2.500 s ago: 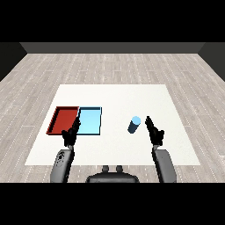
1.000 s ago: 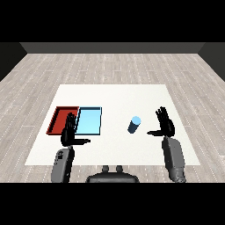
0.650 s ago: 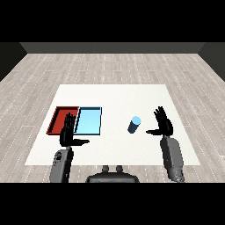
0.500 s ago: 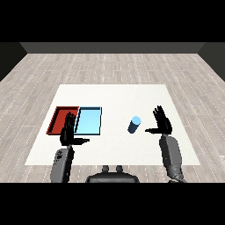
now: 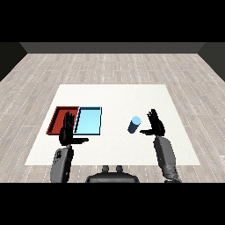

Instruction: Pick the blue can and put it in the blue box

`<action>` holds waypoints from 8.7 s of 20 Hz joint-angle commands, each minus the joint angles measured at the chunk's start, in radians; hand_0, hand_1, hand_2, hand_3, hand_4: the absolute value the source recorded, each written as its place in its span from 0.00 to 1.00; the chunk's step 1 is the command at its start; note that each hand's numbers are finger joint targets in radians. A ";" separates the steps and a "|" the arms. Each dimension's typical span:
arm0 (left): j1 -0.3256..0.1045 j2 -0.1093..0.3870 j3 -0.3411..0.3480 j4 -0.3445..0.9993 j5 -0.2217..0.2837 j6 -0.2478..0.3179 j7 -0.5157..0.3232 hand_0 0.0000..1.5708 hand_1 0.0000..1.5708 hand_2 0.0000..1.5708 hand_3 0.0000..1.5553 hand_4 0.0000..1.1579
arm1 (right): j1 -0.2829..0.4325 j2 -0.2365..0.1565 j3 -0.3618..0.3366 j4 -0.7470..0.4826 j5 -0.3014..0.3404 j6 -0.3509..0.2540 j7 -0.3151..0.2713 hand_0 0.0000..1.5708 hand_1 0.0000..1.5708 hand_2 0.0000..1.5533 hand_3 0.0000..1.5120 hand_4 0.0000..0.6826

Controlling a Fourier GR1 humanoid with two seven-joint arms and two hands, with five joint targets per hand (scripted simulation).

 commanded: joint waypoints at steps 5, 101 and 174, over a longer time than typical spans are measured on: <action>-0.035 -0.034 -0.041 0.053 -0.035 0.053 -0.035 0.00 0.00 0.00 0.00 0.00 | -0.134 0.021 -0.002 0.229 0.031 -0.027 -0.089 0.00 0.00 0.00 0.00 0.00; -0.280 -0.035 -0.316 0.315 -0.020 0.205 0.086 0.00 0.00 0.00 0.00 0.00 | -0.260 0.148 0.467 -0.078 0.081 -0.507 0.007 0.91 0.91 0.93 0.93 0.98; -0.413 -0.035 -0.530 0.611 0.138 0.517 -0.001 1.00 1.00 0.98 0.95 0.66 | -0.282 0.147 0.767 -0.137 -0.122 -0.557 -0.005 0.69 0.69 0.72 0.53 0.00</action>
